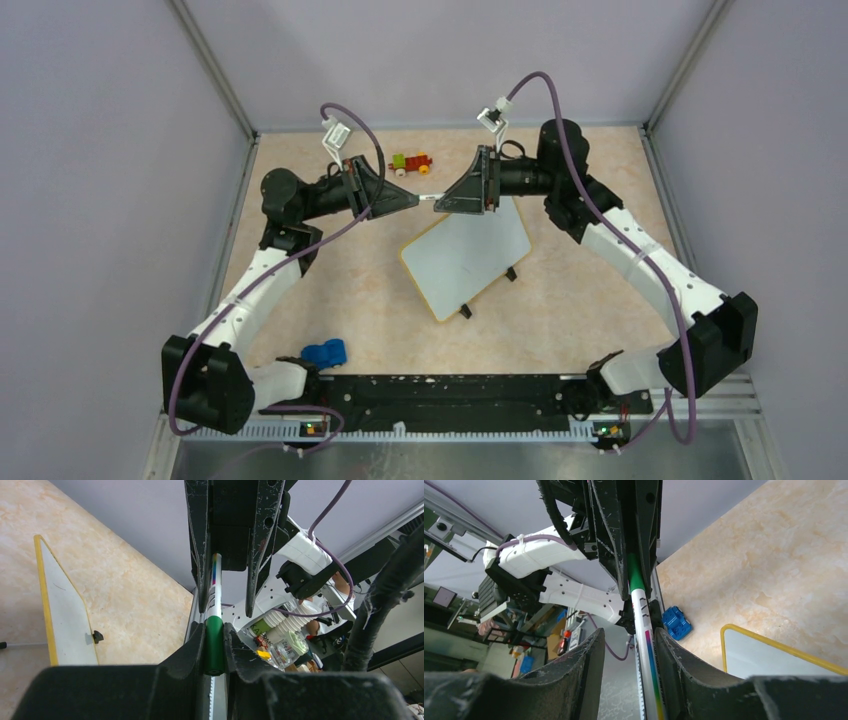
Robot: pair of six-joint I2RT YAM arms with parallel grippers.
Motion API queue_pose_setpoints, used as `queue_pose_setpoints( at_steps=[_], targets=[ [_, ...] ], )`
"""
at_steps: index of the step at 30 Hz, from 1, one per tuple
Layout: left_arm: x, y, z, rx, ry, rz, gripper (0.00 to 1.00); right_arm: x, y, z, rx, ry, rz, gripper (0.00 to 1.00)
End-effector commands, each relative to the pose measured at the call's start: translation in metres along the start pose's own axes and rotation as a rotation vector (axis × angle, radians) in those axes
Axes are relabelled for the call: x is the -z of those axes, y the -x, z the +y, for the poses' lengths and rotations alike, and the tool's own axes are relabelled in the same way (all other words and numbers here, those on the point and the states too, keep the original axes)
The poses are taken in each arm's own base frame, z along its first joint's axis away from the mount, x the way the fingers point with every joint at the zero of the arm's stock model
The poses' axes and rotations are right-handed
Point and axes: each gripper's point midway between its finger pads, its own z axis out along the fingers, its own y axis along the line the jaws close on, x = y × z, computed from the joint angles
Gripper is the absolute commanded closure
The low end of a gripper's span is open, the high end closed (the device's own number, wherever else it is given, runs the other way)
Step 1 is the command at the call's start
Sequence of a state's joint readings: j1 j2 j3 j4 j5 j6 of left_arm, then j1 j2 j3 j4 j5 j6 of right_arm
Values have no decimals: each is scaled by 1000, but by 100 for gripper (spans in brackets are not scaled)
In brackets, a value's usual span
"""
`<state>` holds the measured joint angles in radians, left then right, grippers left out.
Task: Write a sentence on the whiteboard
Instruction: Open the pen cap from the whiteboard marker.
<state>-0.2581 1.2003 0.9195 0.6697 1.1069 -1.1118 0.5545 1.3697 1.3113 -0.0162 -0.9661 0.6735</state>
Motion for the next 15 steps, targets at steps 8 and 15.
queue_pose_setpoints(
  at_steps=[8,15],
  targets=[
    [0,-1,-11,-51,-18,9,100,-2,18,14,67,6,-36,59],
    [0,1,-9,-49,-7,2,100,-2,17,16,75,14,-29,63]
  ],
)
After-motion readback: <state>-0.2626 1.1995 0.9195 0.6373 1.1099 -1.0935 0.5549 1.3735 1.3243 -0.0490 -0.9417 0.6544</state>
